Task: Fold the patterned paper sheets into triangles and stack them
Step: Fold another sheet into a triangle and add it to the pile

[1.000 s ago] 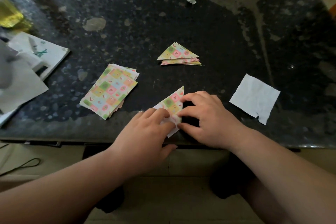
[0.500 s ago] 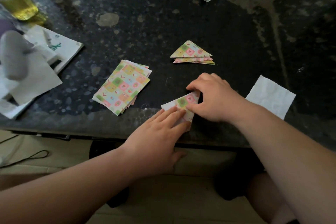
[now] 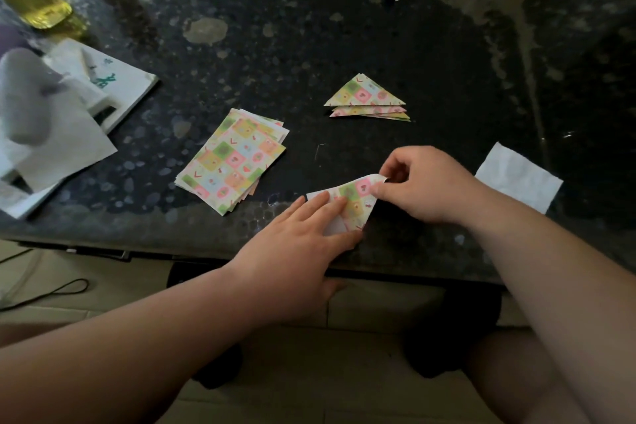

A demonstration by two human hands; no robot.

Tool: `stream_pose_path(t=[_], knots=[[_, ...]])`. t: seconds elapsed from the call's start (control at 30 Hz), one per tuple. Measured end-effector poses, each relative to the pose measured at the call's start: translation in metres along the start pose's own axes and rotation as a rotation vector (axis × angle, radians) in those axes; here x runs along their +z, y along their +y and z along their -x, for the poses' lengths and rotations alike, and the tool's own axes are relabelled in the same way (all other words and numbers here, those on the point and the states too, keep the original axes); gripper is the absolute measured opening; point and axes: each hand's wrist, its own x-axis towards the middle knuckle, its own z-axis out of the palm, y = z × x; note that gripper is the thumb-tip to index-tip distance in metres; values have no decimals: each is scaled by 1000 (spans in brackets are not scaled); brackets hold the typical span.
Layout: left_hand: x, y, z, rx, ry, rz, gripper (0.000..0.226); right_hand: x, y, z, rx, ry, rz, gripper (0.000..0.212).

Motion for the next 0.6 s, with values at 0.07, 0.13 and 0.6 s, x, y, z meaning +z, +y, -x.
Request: stream_pose_path(t=[0.07, 0.13, 0.6], knots=[[-1, 0, 0, -2, -2, -1, 72, -1, 0, 0, 11, 40, -88, 15], [-3, 0, 1, -2, -12, 8, 72, 0, 1, -1, 37, 67, -163, 15], [-8, -32, 1, 72, 138, 181, 59, 5, 3, -4, 103, 175, -250, 19]])
